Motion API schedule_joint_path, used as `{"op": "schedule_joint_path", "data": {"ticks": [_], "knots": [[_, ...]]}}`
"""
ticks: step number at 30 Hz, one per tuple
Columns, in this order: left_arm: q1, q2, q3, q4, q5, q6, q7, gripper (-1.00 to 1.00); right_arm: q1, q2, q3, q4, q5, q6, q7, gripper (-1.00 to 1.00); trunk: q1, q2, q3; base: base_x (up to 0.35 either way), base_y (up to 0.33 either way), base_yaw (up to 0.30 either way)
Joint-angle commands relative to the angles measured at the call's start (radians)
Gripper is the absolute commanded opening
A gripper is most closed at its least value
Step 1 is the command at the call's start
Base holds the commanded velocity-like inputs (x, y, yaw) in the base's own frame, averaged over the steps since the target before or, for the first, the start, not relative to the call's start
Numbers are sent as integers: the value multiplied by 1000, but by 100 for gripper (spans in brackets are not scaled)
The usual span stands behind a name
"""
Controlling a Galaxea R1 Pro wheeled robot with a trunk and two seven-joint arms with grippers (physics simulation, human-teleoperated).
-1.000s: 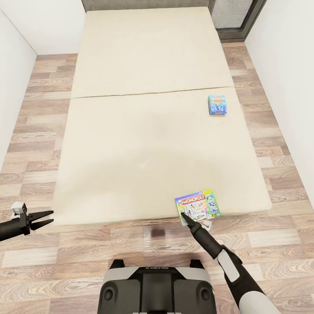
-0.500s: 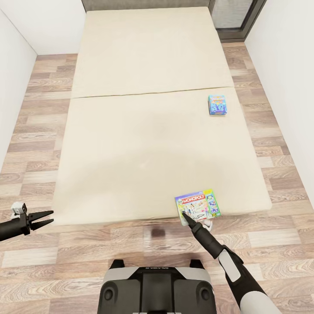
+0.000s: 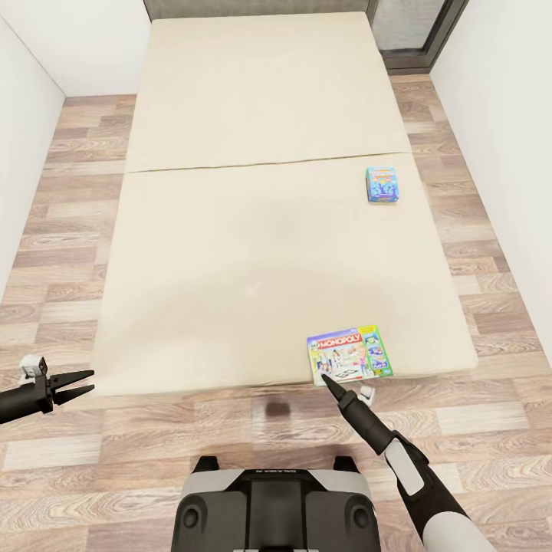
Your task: Put all the toys in the child's room - the three board games (two on the bed and one on the table), the two jigsaw puzzles on the table, and the tennis ball on the table - inside the toy box on the table in the child's room.
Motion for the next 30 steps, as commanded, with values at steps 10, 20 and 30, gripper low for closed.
{"op": "schedule_joint_path", "data": {"ticks": [10, 20, 30], "knots": [[0, 0, 1, 0, -1, 12, -4, 100, 0, 2, -4, 0, -3, 8, 16, -100, -8, 14, 6, 0, 0, 0], [0, 0, 0, -1, -2, 14, -4, 100, 0, 2, 0, 0, -3, 9, 17, -100, -46, 84, 37, 0, 0, 0], [0, -1, 0, -35, -1, 18, -4, 100, 9, 1, 5, -3, 4, 21, 46, -100, -84, 154, 69, 0, 0, 0]]}}
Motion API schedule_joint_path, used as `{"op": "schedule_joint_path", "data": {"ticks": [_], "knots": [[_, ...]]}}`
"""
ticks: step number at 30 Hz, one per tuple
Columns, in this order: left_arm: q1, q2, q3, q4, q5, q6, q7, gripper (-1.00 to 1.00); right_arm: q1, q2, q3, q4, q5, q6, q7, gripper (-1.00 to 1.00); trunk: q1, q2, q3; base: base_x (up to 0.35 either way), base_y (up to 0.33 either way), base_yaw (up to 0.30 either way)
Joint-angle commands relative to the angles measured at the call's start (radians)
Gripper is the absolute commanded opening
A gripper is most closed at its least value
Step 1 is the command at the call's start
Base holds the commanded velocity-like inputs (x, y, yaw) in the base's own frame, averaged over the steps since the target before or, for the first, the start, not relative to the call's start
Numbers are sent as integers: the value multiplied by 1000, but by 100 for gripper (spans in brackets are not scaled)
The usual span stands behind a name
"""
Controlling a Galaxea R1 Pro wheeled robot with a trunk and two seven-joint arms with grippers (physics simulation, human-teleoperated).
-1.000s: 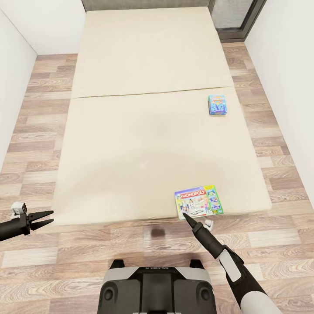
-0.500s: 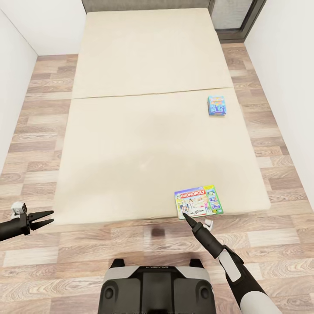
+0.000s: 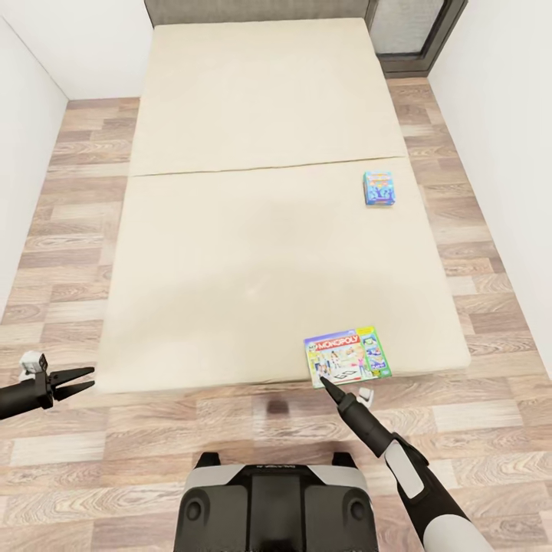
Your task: Put all the toys in the child's room - the three board games (two on the bed and one on the table), the two jigsaw puzzles on the table, and the tennis ball on the table - inside the toy box on the table in the child's room.
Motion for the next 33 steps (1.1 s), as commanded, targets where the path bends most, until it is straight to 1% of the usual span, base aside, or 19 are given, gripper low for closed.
{"op": "schedule_joint_path", "data": {"ticks": [1, 4, 6, 9, 12, 18, 28, 33], "knots": [[0, 0, 0, 0, -2, 11, -4, 100, 0, 2, -4, 0, -3, 11, 3, -100, -4, 7, 3, 0, 0, 0], [0, 0, 0, -2, -2, 11, -4, 100, 0, 7, -3, 0, 6, 18, -2, -100, -15, 28, 12, -9, 0, 0], [0, 0, -1, -2, -3, 10, -4, 100, 1, 9, -3, 0, 19, 21, -8, -100, -23, 42, 18, -126, 0, 0], [0, 1, -2, -4, -2, 10, -4, 100, 1, 10, -3, 0, 48, 35, -12, -100, -34, 63, 28, -230, 0, 0], [0, 1, -2, -4, -2, 10, -4, 100, 2, 11, -3, -1, 63, 63, -12, -100, -46, 84, 37, -293, 0, 0], [0, 1, -2, -4, -2, 10, -4, 100, 7, 12, -4, -22, 69, 78, -8, -100, -69, 126, 56, -144, 0, 0], [0, 1, -2, -4, -2, 10, -4, 100, 10, 10, -7, -39, 70, 81, -5, -100, -107, 196, 87, -17, 0, 0], [0, 1, -2, -4, -2, 10, -4, 100, 7, 4, -5, -41, 70, 82, 14, -100, -126, 231, 103, -1, 0, 0]]}}
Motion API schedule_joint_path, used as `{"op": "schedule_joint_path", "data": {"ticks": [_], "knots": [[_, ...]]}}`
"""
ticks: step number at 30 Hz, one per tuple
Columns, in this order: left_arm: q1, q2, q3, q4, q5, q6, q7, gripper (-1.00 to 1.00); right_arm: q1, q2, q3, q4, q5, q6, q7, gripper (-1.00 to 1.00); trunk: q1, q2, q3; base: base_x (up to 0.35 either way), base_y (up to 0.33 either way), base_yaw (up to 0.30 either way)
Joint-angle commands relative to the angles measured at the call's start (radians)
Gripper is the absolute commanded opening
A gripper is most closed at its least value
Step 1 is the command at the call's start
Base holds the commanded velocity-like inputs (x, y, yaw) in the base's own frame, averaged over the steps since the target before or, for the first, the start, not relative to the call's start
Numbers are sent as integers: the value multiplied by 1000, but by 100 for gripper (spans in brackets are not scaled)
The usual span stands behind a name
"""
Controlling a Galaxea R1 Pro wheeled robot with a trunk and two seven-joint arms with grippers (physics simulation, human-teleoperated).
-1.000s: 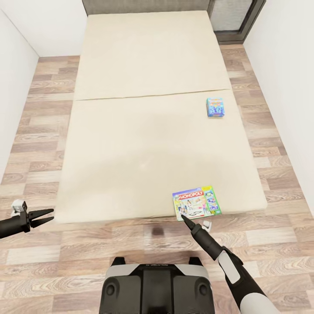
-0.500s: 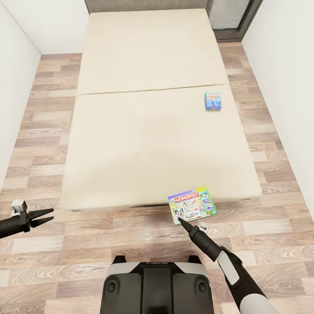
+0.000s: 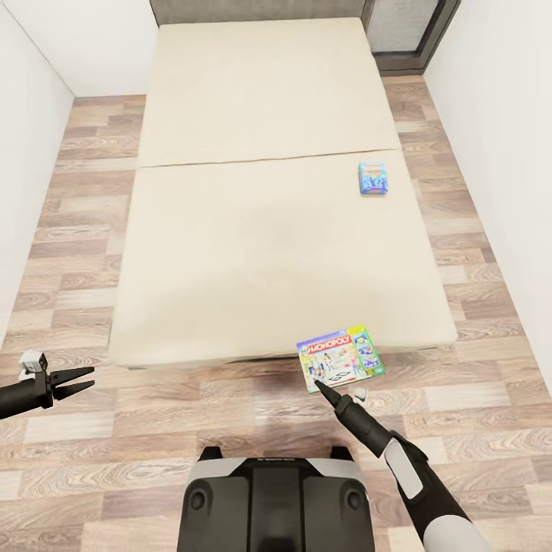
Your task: Put all the toys in the child's room - the three board games (two on the bed and one on the table), the two jigsaw puzzles on the table, and the tennis ball on the table - inside the toy box on the table in the child's room.
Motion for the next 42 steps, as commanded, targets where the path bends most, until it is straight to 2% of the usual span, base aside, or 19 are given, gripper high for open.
{"op": "schedule_joint_path", "data": {"ticks": [1, 6, 11, 13, 15, 17, 18, 19, 23, 25, 30, 33, 38, 42], "knots": [[0, 0, 1, 0, -2, 11, -4, 100, 0, 0, -3, 0, -2, 9, 6, -100, -4, 6, 3, 0, 0, 0], [0, -1, -5, 0, -2, 11, -4, 100, -1, -2, -1, 0, -1, 15, 17, -100, -23, 41, 18, 0, 0, 0], [0, 0, -26, 0, -1, 11, -4, 100, -1, 5, 3, -1, 5, 14, 22, -100, -42, 76, 34, 0, 0, 0], [0, 0, -33, 0, -1, 11, -4, 100, -1, 3, 24, -1, 14, 15, 22, -100, -50, 90, 40, 0, 0, 0], [0, 0, -37, 0, -1, 11, -4, 100, -1, 1, 60, -1, 20, 16, 17, -100, -57, 104, 46, 0, 0, 0], [0, -1, -39, 0, -2, 11, -4, 100, -1, 1, 116, -1, 26, 19, 7, -100, -65, 118, 53, 0, 0, 0], [0, -1, -39, 0, -2, 11, -4, 100, -1, 0, 130, -3, 27, 18, 5, -100, -69, 125, 56, 0, 0, 0], [0, -1, -40, 0, -2, 11, -4, 100, -1, -3, 167, -19, 28, 17, -2, -100, -73, 132, 59, 0, 0, 0], [0, -1, -45, 0, -3, 10, -4, 100, -2, -7, 203, -77, 30, 17, -7, -100, -88, 160, 72, 0, 0, 0], [0, -2, -57, 1, -4, 8, -4, 100, -2, -7, 210, -87, 30, 19, -11, -100, -96, 174, 78, 0, 0, 0], [1, -2, -143, 3, -3, 2, -4, 100, -1, -6, 227, -91, 32, 19, -31, -100, -115, 209, 93, 0, 0, 0], [1, -2, -155, 3, -2, 1, -4, 100, -1, -7, 231, -95, 33, 19, -34, -100, -126, 230, 103, 0, 0, 0], [1, -3, -169, 7, -4, -2, -4, 100, 8, -42, 232, -101, 29, 20, -36, -100, -138, 251, 112, 0, 0, 0], [2, -29, -172, 10, -6, -3, -4, 100, 9, -61, 229, -101, 21, 22, -35, -100, -138, 251, 112, 0, 0, 0]]}}
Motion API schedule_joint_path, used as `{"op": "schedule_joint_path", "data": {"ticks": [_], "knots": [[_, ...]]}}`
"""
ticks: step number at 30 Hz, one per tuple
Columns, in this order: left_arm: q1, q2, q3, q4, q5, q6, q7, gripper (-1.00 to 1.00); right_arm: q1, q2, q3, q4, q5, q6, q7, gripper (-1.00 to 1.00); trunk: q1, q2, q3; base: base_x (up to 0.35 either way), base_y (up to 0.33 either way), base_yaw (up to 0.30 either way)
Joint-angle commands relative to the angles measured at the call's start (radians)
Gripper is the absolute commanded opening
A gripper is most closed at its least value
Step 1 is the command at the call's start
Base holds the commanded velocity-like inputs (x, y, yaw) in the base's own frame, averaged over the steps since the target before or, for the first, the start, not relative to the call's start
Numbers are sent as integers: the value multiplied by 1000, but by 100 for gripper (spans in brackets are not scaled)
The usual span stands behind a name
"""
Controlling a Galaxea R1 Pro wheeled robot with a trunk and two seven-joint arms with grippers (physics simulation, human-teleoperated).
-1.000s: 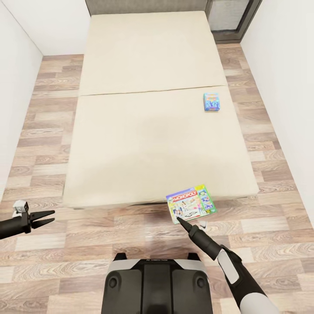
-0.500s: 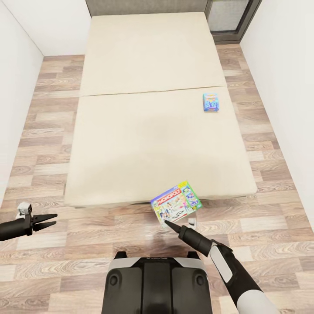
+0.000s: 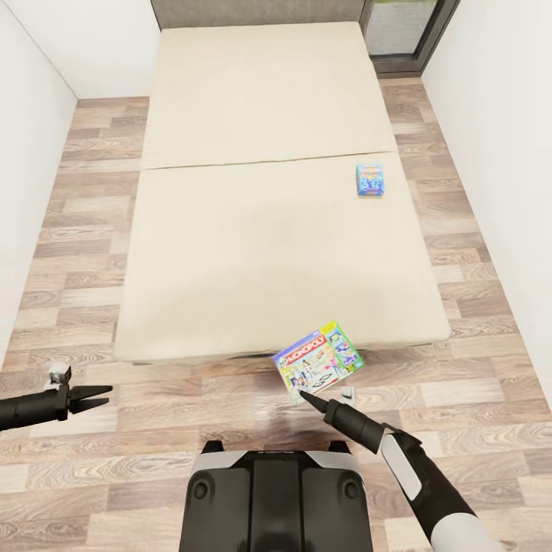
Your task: Put all the toys in the child's room - the three board games (two on the bed and one on the table), the two jigsaw puzzles on the table, and the tennis ball on the table - inside the toy box on the table in the child's room.
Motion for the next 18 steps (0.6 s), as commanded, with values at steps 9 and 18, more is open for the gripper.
{"op": "schedule_joint_path", "data": {"ticks": [9, 18], "knots": [[8, -55, -20, 4, -5, 7, -4, 100, 1, -40, -2, 5, -17, 11, 27, -100, 1, -2, -1, 0, 0, 1], [22, -53, -26, 10, -6, 4, -4, 100, 2, -54, -3, 9, -18, 9, 41, -100, 1, -2, 8, 0, 0, 151]]}}
